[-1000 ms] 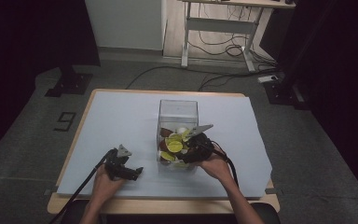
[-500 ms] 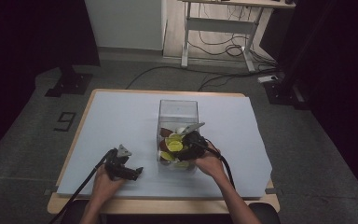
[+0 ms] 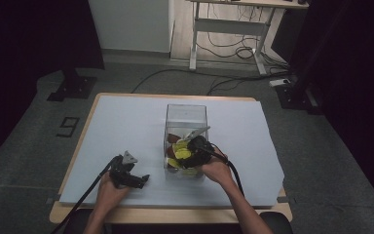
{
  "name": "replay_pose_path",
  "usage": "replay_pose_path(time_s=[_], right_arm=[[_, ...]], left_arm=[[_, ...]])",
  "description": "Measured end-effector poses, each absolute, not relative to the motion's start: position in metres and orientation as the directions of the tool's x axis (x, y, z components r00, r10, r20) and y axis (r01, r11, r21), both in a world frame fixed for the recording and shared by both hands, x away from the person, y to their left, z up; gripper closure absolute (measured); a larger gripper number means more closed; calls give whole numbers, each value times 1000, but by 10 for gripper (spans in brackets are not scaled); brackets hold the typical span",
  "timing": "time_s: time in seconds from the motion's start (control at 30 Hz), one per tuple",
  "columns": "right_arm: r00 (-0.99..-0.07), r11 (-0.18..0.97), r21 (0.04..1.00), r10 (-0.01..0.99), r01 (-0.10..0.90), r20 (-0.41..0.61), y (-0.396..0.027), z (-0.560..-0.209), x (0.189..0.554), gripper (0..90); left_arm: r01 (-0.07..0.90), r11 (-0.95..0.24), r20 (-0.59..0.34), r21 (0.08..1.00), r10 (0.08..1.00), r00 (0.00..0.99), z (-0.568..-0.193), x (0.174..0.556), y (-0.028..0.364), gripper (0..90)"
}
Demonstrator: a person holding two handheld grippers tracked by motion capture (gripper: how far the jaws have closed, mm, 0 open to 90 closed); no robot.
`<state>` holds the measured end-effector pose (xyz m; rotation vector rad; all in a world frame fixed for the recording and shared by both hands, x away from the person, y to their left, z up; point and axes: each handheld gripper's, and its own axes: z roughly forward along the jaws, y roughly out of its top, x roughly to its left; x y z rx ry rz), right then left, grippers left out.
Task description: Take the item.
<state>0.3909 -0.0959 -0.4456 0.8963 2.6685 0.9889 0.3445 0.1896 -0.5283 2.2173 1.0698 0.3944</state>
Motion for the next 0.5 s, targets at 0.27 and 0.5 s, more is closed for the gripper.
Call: replay_pose_path(time_s=[0.27, 0.5], right_arm=[[-805, 626, 619, 594, 474, 16, -86, -448, 391, 369], [-796, 616, 622, 605, 484, 20, -87, -448, 390, 379]], left_arm=[[590, -466, -6, 659, 781, 624, -528, 345, 190, 0], [590, -466, -7, 659, 781, 624, -528, 345, 190, 0]])
